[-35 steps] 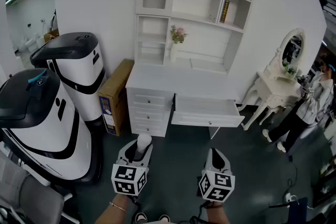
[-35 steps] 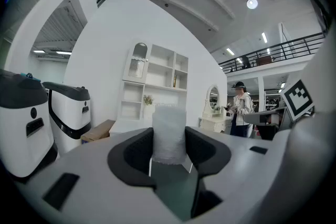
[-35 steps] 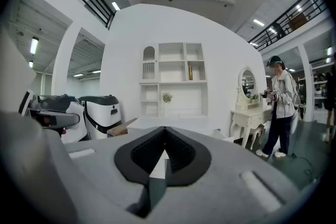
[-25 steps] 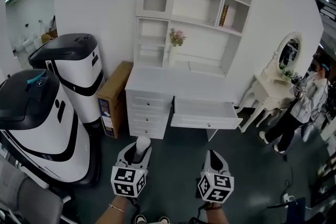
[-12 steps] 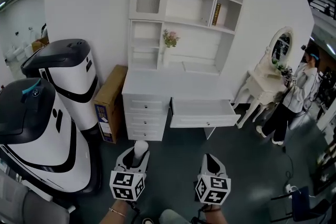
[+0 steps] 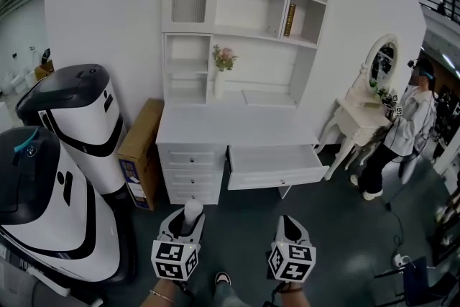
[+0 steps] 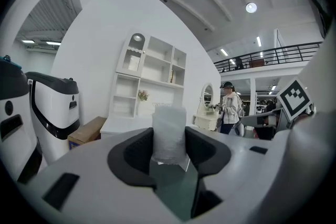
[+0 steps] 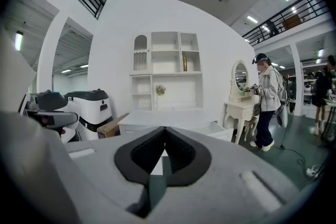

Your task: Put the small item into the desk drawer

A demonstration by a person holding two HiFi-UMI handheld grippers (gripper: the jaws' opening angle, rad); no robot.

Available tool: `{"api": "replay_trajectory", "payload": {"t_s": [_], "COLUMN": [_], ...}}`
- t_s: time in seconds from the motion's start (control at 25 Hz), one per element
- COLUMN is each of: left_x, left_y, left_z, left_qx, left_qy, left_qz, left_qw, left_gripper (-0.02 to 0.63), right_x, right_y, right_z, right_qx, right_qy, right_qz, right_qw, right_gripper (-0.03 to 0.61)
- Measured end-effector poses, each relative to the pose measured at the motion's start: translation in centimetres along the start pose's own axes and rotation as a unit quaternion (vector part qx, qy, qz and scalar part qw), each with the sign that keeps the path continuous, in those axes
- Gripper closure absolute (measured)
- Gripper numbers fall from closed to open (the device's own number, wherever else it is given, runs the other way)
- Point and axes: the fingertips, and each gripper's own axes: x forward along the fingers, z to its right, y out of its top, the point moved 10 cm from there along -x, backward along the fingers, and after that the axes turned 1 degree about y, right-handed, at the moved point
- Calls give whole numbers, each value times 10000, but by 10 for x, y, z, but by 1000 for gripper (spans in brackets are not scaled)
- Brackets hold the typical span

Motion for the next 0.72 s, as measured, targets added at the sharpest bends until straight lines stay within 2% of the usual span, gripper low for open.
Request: {"api": "replay_trajectory", "payload": {"t_s": [0.44,0.72], "left_x": [128,186], "left_y": [38,52], "left_z": [-7,-6], "left_qx": [33,53], "left_qy": [160,290], "left_qz": [19,-19], "left_qw": [9999,9996], "left_gripper": [437,437], "right_x": [128,186], "right_y": [50,61], "right_z": [51,85], "right_qx": [-92,26], "right_qy": [208,317], "right_qz": [-64,-178], "right_qw": [9997,9993], "right_gripper": [572,572]}}
